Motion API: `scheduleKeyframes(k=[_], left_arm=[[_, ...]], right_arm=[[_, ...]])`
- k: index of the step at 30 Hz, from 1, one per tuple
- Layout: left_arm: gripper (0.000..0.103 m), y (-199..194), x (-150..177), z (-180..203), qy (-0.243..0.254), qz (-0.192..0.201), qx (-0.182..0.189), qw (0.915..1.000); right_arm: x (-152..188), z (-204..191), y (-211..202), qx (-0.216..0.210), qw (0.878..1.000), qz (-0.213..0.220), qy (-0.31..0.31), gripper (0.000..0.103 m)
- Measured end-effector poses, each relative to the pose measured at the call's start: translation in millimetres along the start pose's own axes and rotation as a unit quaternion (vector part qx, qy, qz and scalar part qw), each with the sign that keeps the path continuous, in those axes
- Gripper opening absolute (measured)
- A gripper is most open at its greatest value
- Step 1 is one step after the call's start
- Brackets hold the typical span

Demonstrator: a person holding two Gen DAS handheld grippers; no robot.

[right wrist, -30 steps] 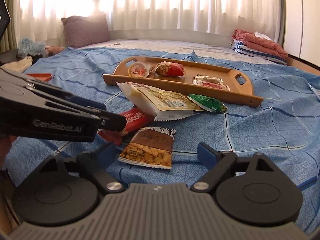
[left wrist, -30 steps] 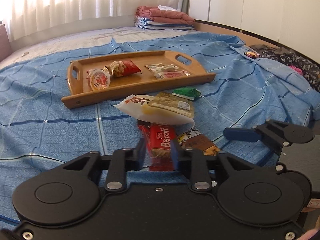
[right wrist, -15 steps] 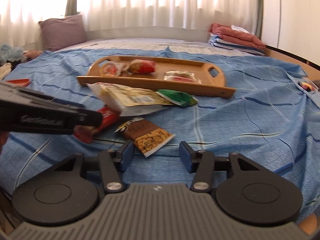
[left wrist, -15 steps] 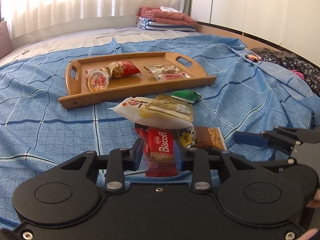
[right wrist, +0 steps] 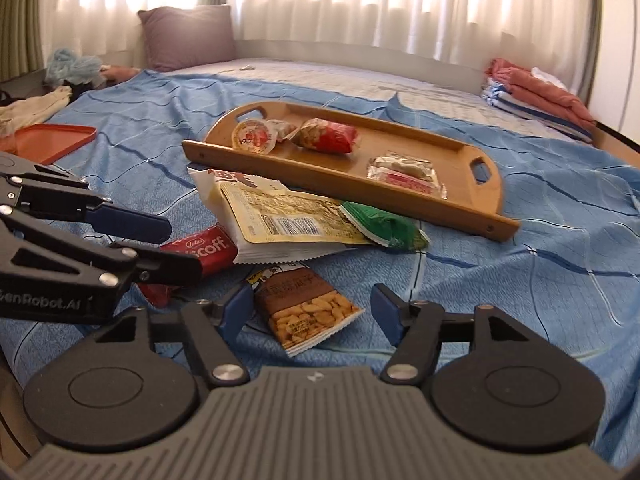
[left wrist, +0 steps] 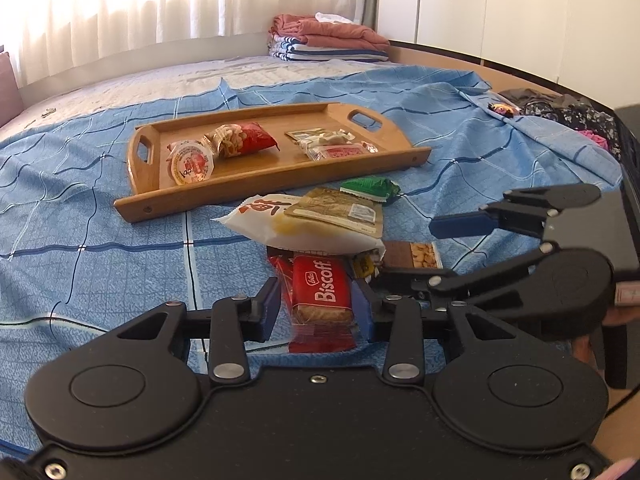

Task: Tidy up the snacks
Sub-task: 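Grasp the red Biscoff packet with the left tool while the right tool grasps the brown nut bag, then carry the Biscoff packet and nut bag over the tray and lower them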

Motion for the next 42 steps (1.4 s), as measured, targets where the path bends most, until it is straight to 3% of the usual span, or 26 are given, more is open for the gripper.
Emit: scheduleKeyframes(k=[2, 3, 6, 14, 19, 27, 33, 35, 38, 42], left_arm=[[0.038, 0.8, 0.5, -1.2, -0.004, -0.002, 0.001, 1.0000], [0.038, 1.0, 0.6, -1.7, -0.006, -0.003, 0.002, 1.0000], [0.038, 0.5, -0.1, -2.0, -0.004, -0.001, 0.001, 1.0000], [0.038, 1.7, -1.0, 8.5, 0.015, 0.010, 0.001, 0.9998], [0.037, 16.2, 0.4, 12.2, 0.002, -0.005, -0.023, 0.9997], [0.032, 19.1, -0.2, 4.9, -0.022, -0.017, -0.035, 0.9990], [0.032, -5.6, 1.7, -14.6, -0.029, 0.003, -0.045, 0.9986], [0.032, -12.5, 3.0, -22.5, -0.033, 0.009, -0.054, 0.9980], [0.032, -17.4, 6.4, -33.9, -0.045, 0.012, -0.077, 0.9959], [0.034, -11.8, 16.6, -45.7, -0.058, 0.003, -0.123, 0.9907]], right_arm=[[-2.7, 3.7, 4.7, -0.022, 0.999, -0.003, 0.026, 0.072], [-3.3, 4.1, 6.1, -0.028, 0.999, -0.001, 0.038, 0.062], [-3.3, 0.8, 7.5, -0.014, 0.999, 0.007, 0.052, 0.056], [5.4, 10.5, -13.4, 0.083, 0.994, 0.016, 0.074, 0.052], [17.4, 13.2, -25.2, 0.140, 0.985, 0.024, 0.092, 0.052], [23.9, 15.4, -18.4, 0.145, 0.985, 0.030, 0.092, 0.067], [25.3, 15.7, -14.7, 0.144, 0.984, 0.030, 0.096, 0.069], [24.4, 16.0, -14.3, 0.143, 0.984, 0.029, 0.099, 0.068], [22.4, 12.8, -14.7, 0.136, 0.985, 0.023, 0.099, 0.053], [20.3, 3.6, -14.2, 0.129, 0.987, 0.021, 0.091, 0.052]])
Point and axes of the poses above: each gripper's, at about its wrist camera, not at the fingertips, and y roughly the way its jaws point, z to its right, x to its underside, the point moved 5 cm from there along y, roughly the way its jaws point, and after that the axes turned 14 degrees about -x, right-handed, at the moved point
